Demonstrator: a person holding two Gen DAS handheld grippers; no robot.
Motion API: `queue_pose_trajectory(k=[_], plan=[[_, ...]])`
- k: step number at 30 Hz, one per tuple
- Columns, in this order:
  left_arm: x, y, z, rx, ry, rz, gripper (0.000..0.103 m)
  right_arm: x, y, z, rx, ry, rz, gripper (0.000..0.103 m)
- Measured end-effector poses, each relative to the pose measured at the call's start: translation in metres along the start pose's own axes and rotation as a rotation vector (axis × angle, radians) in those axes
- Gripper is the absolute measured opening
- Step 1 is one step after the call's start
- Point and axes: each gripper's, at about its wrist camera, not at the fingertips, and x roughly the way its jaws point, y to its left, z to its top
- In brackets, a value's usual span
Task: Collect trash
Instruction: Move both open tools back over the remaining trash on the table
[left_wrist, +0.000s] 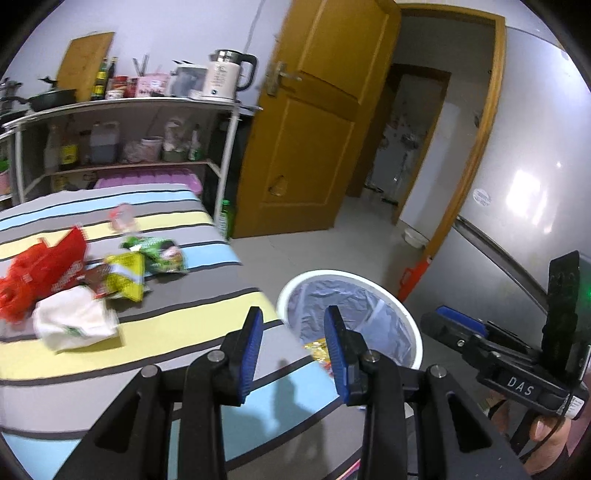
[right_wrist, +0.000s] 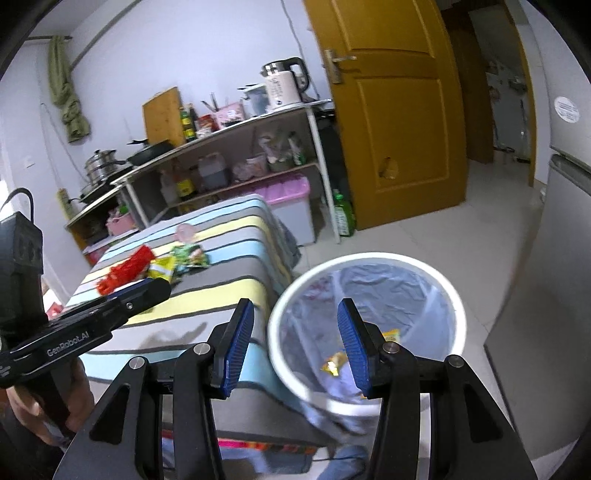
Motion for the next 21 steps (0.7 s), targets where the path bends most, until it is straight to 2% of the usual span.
queue_pose_trajectory(k=[9,21], plan=[[-0.035,0.036,-0.017,-0.018,-0.040,0.119,0.036,0.009,0.044,-0.011,-0.070,0.041,0.067,0.048],[-0.064,0.079,-0.035,-0.063,-0.052,0.196,0.036,0.027,0.080,-0.014,-0.109,0.088,0.138,0.048]])
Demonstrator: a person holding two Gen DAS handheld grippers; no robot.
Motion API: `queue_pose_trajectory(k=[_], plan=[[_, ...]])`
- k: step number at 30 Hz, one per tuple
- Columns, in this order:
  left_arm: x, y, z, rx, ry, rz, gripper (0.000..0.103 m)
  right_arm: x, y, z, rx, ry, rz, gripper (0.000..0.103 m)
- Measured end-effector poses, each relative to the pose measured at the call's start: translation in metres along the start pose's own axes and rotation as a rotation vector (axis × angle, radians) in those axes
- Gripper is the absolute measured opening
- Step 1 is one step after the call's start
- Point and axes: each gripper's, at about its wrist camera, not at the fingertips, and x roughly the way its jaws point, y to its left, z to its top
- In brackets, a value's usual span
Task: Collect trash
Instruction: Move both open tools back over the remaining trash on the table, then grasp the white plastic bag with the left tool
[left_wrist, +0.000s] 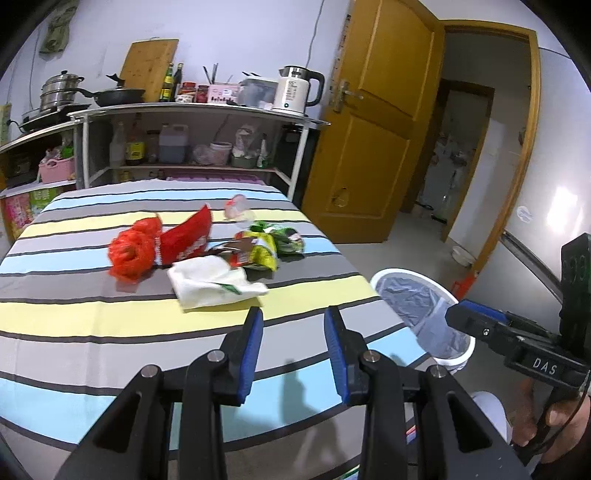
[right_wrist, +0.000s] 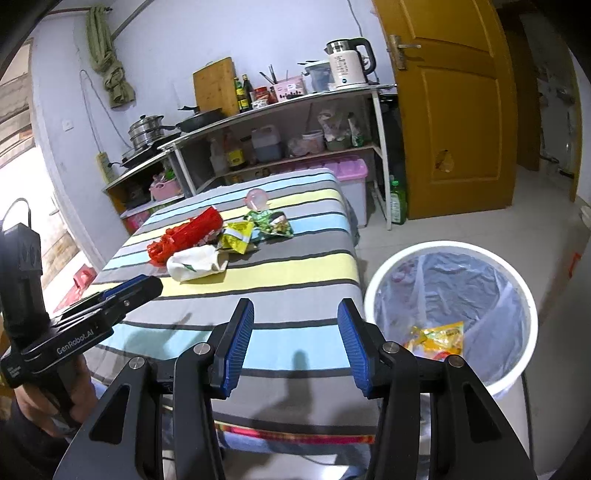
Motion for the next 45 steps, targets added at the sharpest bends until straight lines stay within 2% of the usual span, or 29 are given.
queue_pose_trajectory(k=[5,18,24,31,32,34,36,45], plan=[[-0.003,0.019,0.001,-0.029,-0.008,0.030,0.048,0.012,0.012,0.003,-0.029,0.019,0.020,0.048],[0.023,0.063,0.020,-0.136,0.016,0.100,0.049,0.041,0.025,0.013,-0.058,0.047,0.049,0.048],[0.052,0.081,0.025,-0.201,0.063,0.131,0.049,0.056,0.027,0.022,-0.061,0.055,0.060,0.048],[0.077,0.090,0.024,-0.230,0.136,0.153,0.048,0.077,0.031,0.033,-0.068,0.063,0.076,0.048],[0.079,0.091,0.024,-0.237,0.146,0.155,0.047,0.080,0.032,0.034,-0.070,0.064,0.078,0.048],[0.082,0.094,0.024,-0.246,0.158,0.151,0.032,0.086,0.035,0.037,-0.075,0.067,0.084,0.048],[0.085,0.094,0.023,-0.245,0.172,0.152,0.026,0.092,0.038,0.039,-0.079,0.071,0.089,0.048],[0.076,0.095,0.021,-0.234,0.155,0.139,0.023,0.123,0.049,0.045,-0.095,0.110,0.120,0.048]])
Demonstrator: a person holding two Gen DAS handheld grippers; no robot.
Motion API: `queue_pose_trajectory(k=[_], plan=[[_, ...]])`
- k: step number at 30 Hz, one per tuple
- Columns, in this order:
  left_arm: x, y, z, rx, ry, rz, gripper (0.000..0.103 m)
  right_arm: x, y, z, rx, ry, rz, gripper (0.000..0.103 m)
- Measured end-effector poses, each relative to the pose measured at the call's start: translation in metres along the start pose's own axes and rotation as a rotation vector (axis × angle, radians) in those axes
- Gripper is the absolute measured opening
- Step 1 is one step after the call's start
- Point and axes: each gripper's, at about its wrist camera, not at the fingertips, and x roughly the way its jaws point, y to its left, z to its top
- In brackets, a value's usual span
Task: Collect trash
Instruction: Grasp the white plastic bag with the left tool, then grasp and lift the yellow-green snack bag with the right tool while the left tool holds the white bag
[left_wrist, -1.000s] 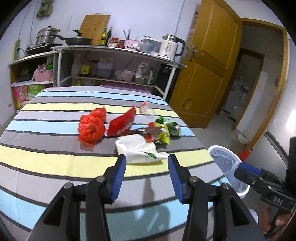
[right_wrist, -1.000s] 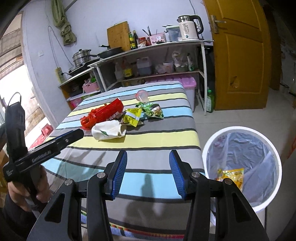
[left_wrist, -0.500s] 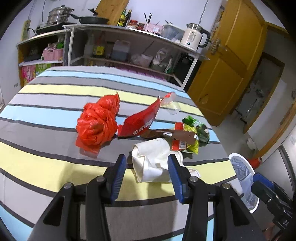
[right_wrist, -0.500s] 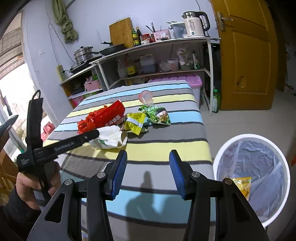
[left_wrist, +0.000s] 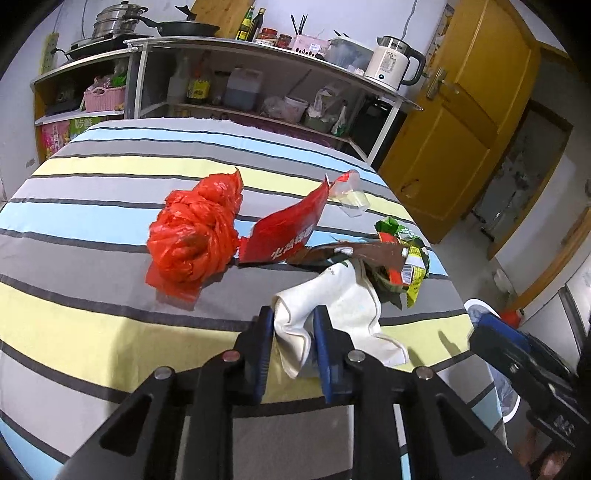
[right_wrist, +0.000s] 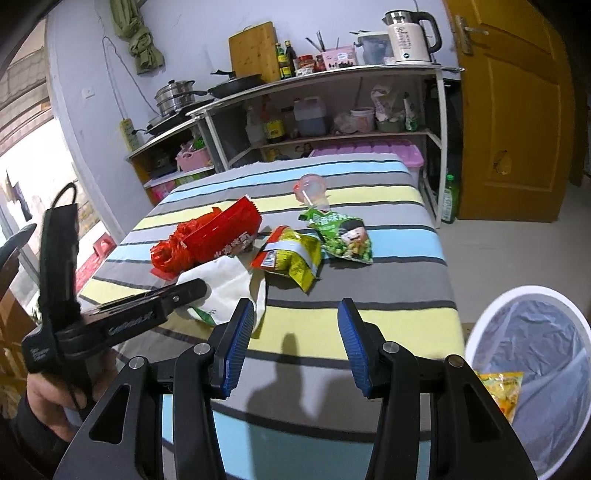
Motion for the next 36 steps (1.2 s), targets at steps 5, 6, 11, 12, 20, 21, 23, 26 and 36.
queue_pose_trajectory(k=[5,6,11,12,20,21,23,26,36], plan=[[-0.009,0.006,-0.002,0.002,-0.017,-0.004,0.023,0.020,0.003,0.013,-0.004,0.019,0.010,0.049],[-0.011,0.007,-0.003,0.000,-0.018,-0.005,0.023,0.023,0.003,0.015,-0.002,0.023,0.013,0.050],[-0.012,0.014,-0.006,-0.008,-0.012,-0.012,0.023,0.045,0.007,0.028,0.002,0.050,0.038,0.058],[-0.013,0.015,-0.007,-0.009,-0.013,-0.013,0.023,0.049,0.007,0.029,-0.001,0.056,0.037,0.058],[-0.024,0.032,-0.009,-0.022,-0.038,0.004,0.023,0.077,0.014,0.026,-0.027,0.126,0.011,0.058],[-0.023,0.034,-0.010,-0.027,-0.037,0.004,0.023,0.080,0.016,0.026,-0.033,0.135,0.008,0.058],[-0.022,0.038,-0.011,-0.038,-0.034,-0.003,0.023,0.083,0.018,0.026,-0.036,0.143,0.005,0.058],[-0.024,0.040,-0.013,-0.033,-0.037,-0.006,0.023,0.086,0.020,0.027,-0.043,0.155,-0.026,0.058],[-0.025,0.042,-0.014,-0.031,-0.039,-0.007,0.023,0.068,0.017,0.018,-0.028,0.139,-0.036,0.037]])
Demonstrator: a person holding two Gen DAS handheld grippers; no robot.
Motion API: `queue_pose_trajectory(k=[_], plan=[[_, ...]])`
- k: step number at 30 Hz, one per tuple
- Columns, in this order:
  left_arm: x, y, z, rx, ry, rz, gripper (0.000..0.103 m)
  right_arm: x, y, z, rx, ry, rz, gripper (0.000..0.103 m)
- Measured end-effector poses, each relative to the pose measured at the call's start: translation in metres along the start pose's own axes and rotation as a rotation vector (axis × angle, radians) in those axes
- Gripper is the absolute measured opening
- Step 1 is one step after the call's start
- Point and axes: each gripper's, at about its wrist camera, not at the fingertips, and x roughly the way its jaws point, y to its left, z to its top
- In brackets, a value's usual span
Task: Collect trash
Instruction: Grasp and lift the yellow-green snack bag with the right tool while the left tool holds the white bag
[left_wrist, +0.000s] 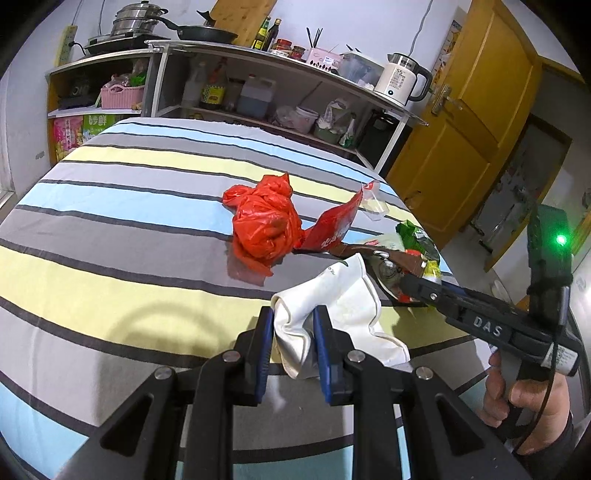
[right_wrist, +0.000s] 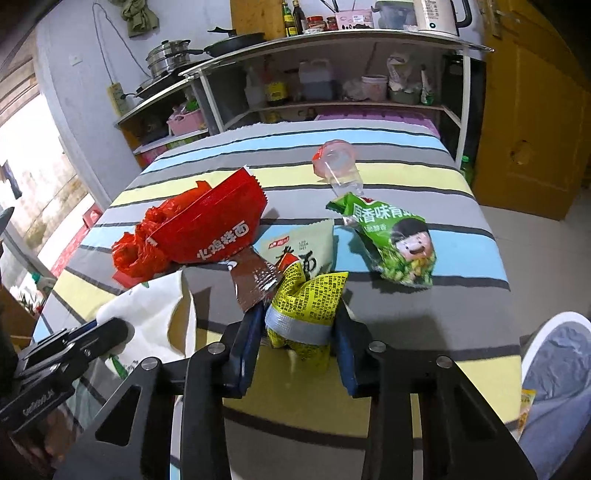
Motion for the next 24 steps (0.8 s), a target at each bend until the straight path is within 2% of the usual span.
queue_pose_trajectory(k=[10,24], plan=[[-0.012,-0.020,-0.007,0.039,-0.005,-0.017,0.023,-0.043,-0.011,-0.028,0.027,-0.042,-0.010,0.037],[-0.027,-0.085,-0.019,0.153,0.000,-0.080,0.023,-0.121,-0.034,-0.065,0.068,-0.157,-0.056,0.037]])
